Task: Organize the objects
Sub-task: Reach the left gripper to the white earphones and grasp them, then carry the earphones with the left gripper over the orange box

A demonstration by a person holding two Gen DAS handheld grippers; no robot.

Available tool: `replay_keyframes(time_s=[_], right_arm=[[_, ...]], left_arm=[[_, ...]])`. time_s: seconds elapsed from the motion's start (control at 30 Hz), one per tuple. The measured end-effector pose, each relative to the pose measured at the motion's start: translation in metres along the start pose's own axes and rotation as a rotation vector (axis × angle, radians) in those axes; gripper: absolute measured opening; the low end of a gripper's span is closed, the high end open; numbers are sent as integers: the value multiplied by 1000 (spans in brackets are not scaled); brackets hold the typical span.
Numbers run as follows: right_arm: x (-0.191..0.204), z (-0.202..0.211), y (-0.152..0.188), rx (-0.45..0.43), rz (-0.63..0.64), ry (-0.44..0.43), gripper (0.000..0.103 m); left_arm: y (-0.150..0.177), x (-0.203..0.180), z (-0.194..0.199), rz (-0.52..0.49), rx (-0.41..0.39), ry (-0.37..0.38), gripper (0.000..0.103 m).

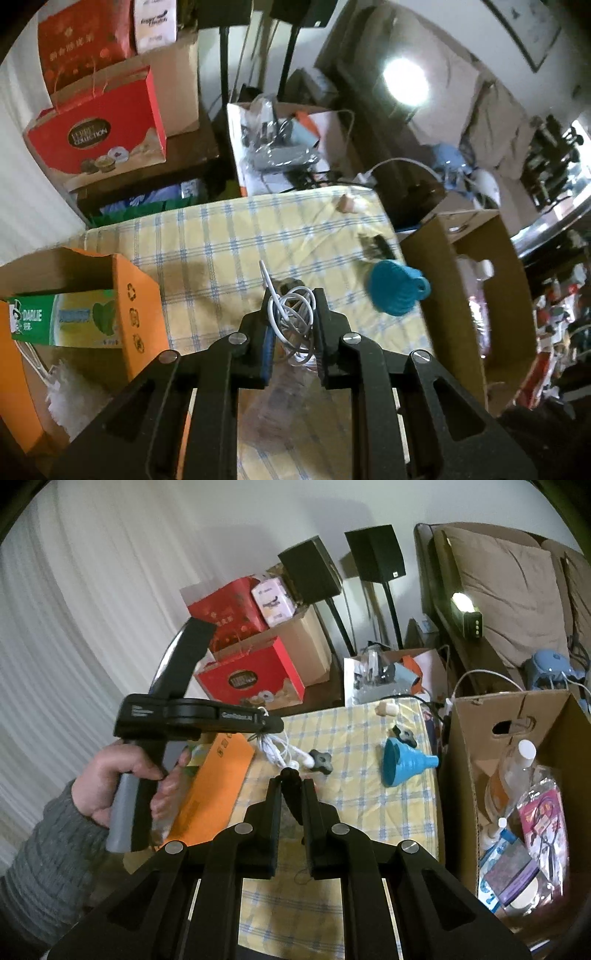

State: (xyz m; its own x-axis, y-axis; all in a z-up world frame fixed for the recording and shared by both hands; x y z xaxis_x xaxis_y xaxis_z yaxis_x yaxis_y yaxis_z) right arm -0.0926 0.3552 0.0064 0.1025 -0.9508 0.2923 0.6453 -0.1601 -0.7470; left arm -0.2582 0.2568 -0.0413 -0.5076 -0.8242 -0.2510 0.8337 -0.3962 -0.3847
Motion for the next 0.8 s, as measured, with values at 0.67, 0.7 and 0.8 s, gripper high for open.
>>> replay_keyframes(time_s=[0.67,0.7,0.8], right_arm=[[80,11,-35,-29,102,-81,9],[87,10,-37,-30,112,-90,9],[107,5,-41,-31,137,-119,9]], left_arm=[[48,82,137,63,-158,97,16],[51,91,143,70,-166,90,16],[59,118,158,93,-183,67,16]])
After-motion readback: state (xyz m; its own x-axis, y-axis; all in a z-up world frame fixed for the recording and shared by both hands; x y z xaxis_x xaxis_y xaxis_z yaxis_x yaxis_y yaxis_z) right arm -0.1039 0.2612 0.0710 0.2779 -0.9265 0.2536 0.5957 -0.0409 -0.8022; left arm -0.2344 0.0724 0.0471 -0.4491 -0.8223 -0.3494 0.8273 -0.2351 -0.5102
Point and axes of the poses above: each gripper's, at about its wrist camera, not at the fingertips, and z roughly against the way its jaws point, x to its left, y to its underside, the point moved 3 cm from there along -z, roughly the way its jaws point, and after that the axes turned 7 degrees about z, right-handed, at the moved point
